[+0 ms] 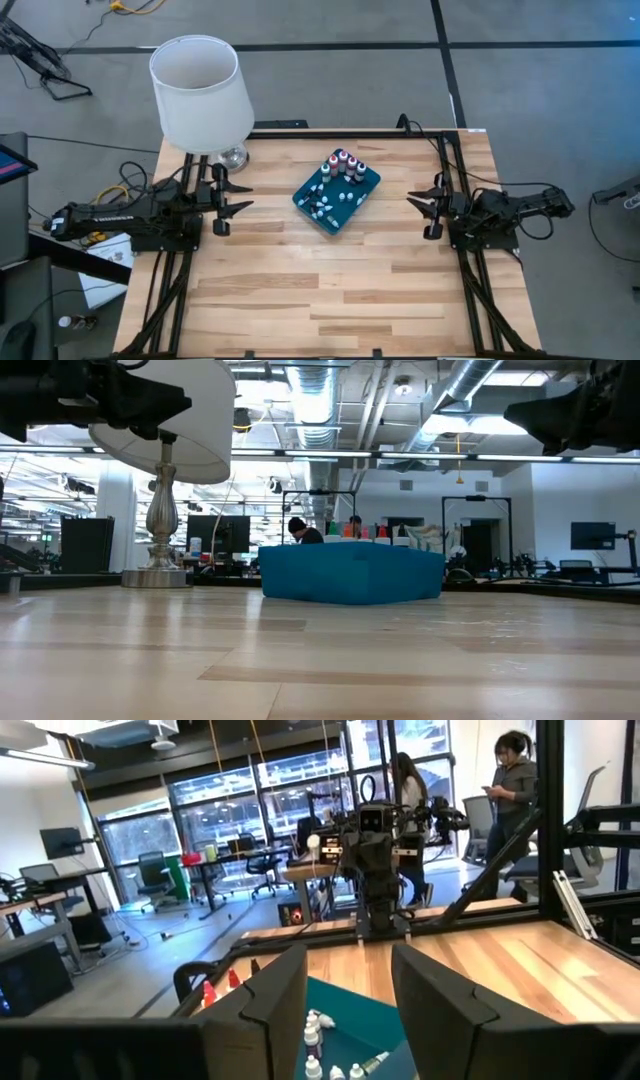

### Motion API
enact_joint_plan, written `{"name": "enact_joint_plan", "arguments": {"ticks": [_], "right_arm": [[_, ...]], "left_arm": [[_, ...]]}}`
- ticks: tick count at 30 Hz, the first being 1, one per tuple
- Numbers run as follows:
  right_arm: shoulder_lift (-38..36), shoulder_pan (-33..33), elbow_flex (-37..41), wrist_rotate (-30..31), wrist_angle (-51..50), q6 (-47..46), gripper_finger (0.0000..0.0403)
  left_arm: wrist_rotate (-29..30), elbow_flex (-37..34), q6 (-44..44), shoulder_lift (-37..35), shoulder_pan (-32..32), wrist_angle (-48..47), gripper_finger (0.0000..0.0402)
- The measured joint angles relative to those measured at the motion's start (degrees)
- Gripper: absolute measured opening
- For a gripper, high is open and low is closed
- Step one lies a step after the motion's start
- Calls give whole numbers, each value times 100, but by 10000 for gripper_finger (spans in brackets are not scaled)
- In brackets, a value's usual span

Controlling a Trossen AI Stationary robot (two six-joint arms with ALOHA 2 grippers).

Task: Pick & Place food coloring
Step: Return to Home Position

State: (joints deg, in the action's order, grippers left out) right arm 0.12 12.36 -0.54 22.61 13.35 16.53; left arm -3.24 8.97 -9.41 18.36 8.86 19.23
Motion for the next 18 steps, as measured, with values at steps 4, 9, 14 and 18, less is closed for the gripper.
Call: {"name": "enact_joint_plan", "arguments": {"ticks": [4,9,14,18], "right_arm": [[0,0,0,-13,3,-3,59],[0,0,0,-13,58,-9,59],[0,0,0,-13,54,-9,59],[0,0,2,-13,55,-47,59]], "left_arm": [[0,0,2,-255,0,-279,142],[-43,-209,329,-600,0,-140,142],[-21,-819,576,-973,-4,526,142],[-81,-828,689,-1337,-18,318,142]]}}
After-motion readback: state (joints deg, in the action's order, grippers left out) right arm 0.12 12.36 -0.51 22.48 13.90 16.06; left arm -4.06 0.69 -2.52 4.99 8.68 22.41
